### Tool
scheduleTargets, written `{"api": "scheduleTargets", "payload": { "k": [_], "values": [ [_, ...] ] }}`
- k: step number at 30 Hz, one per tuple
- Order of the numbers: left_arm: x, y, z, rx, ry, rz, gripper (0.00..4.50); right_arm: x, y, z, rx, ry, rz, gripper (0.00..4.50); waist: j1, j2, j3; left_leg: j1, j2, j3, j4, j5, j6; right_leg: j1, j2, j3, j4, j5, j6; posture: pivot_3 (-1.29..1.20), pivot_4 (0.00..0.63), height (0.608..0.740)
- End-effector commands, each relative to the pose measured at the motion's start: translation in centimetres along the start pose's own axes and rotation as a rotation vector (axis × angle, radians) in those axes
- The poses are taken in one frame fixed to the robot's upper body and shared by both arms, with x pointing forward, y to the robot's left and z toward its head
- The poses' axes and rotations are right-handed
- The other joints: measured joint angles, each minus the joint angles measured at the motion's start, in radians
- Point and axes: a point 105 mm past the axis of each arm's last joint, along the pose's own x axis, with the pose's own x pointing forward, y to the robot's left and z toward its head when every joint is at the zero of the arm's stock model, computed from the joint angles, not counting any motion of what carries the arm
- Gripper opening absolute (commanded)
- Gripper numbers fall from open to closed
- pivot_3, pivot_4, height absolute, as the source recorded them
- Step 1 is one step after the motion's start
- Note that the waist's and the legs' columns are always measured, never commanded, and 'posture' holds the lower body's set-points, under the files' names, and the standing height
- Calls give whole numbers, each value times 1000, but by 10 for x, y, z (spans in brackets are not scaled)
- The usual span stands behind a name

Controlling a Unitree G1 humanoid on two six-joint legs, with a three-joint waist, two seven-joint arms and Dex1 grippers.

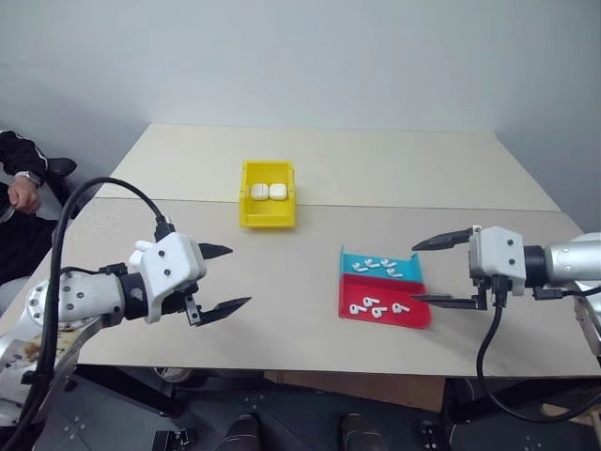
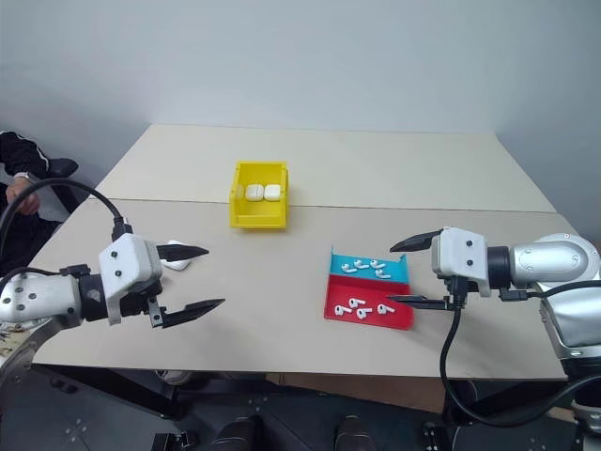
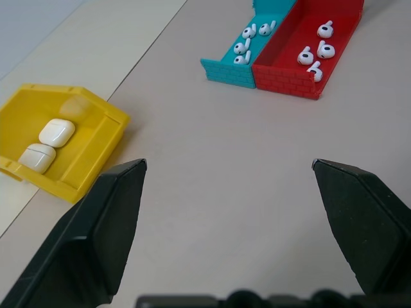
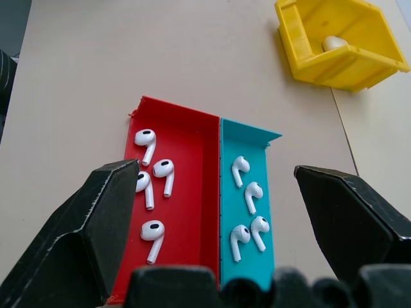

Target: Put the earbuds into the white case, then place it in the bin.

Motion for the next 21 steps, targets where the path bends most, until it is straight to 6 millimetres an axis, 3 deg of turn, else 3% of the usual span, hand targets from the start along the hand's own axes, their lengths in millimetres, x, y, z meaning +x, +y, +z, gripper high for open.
{"api": "scheduleTargets", "payload": {
  "k": [1,12,16,21],
  "values": [
    [-5,2,7,38,2,32,4500,-2,-5,6,-24,-13,-11,4485,0,0,0,0,0,0,0,0,0,0,0,0,0,0,0,0,150,740],
    [-7,4,1,51,86,161,4500,2,-9,6,-30,-18,3,4485,-1,0,0,0,0,0,0,0,0,0,0,0,0,0,0,0,150,740],
    [-11,10,13,10,7,249,4500,2,-7,5,-28,-17,8,4485,0,0,0,0,0,0,0,0,0,0,0,0,0,0,0,0,150,740],
    [-30,14,-4,-93,231,289,4500,0,-4,4,-20,-6,5,4485,-1,0,0,0,0,0,0,0,0,0,0,0,0,0,0,0,150,740]
  ]
}}
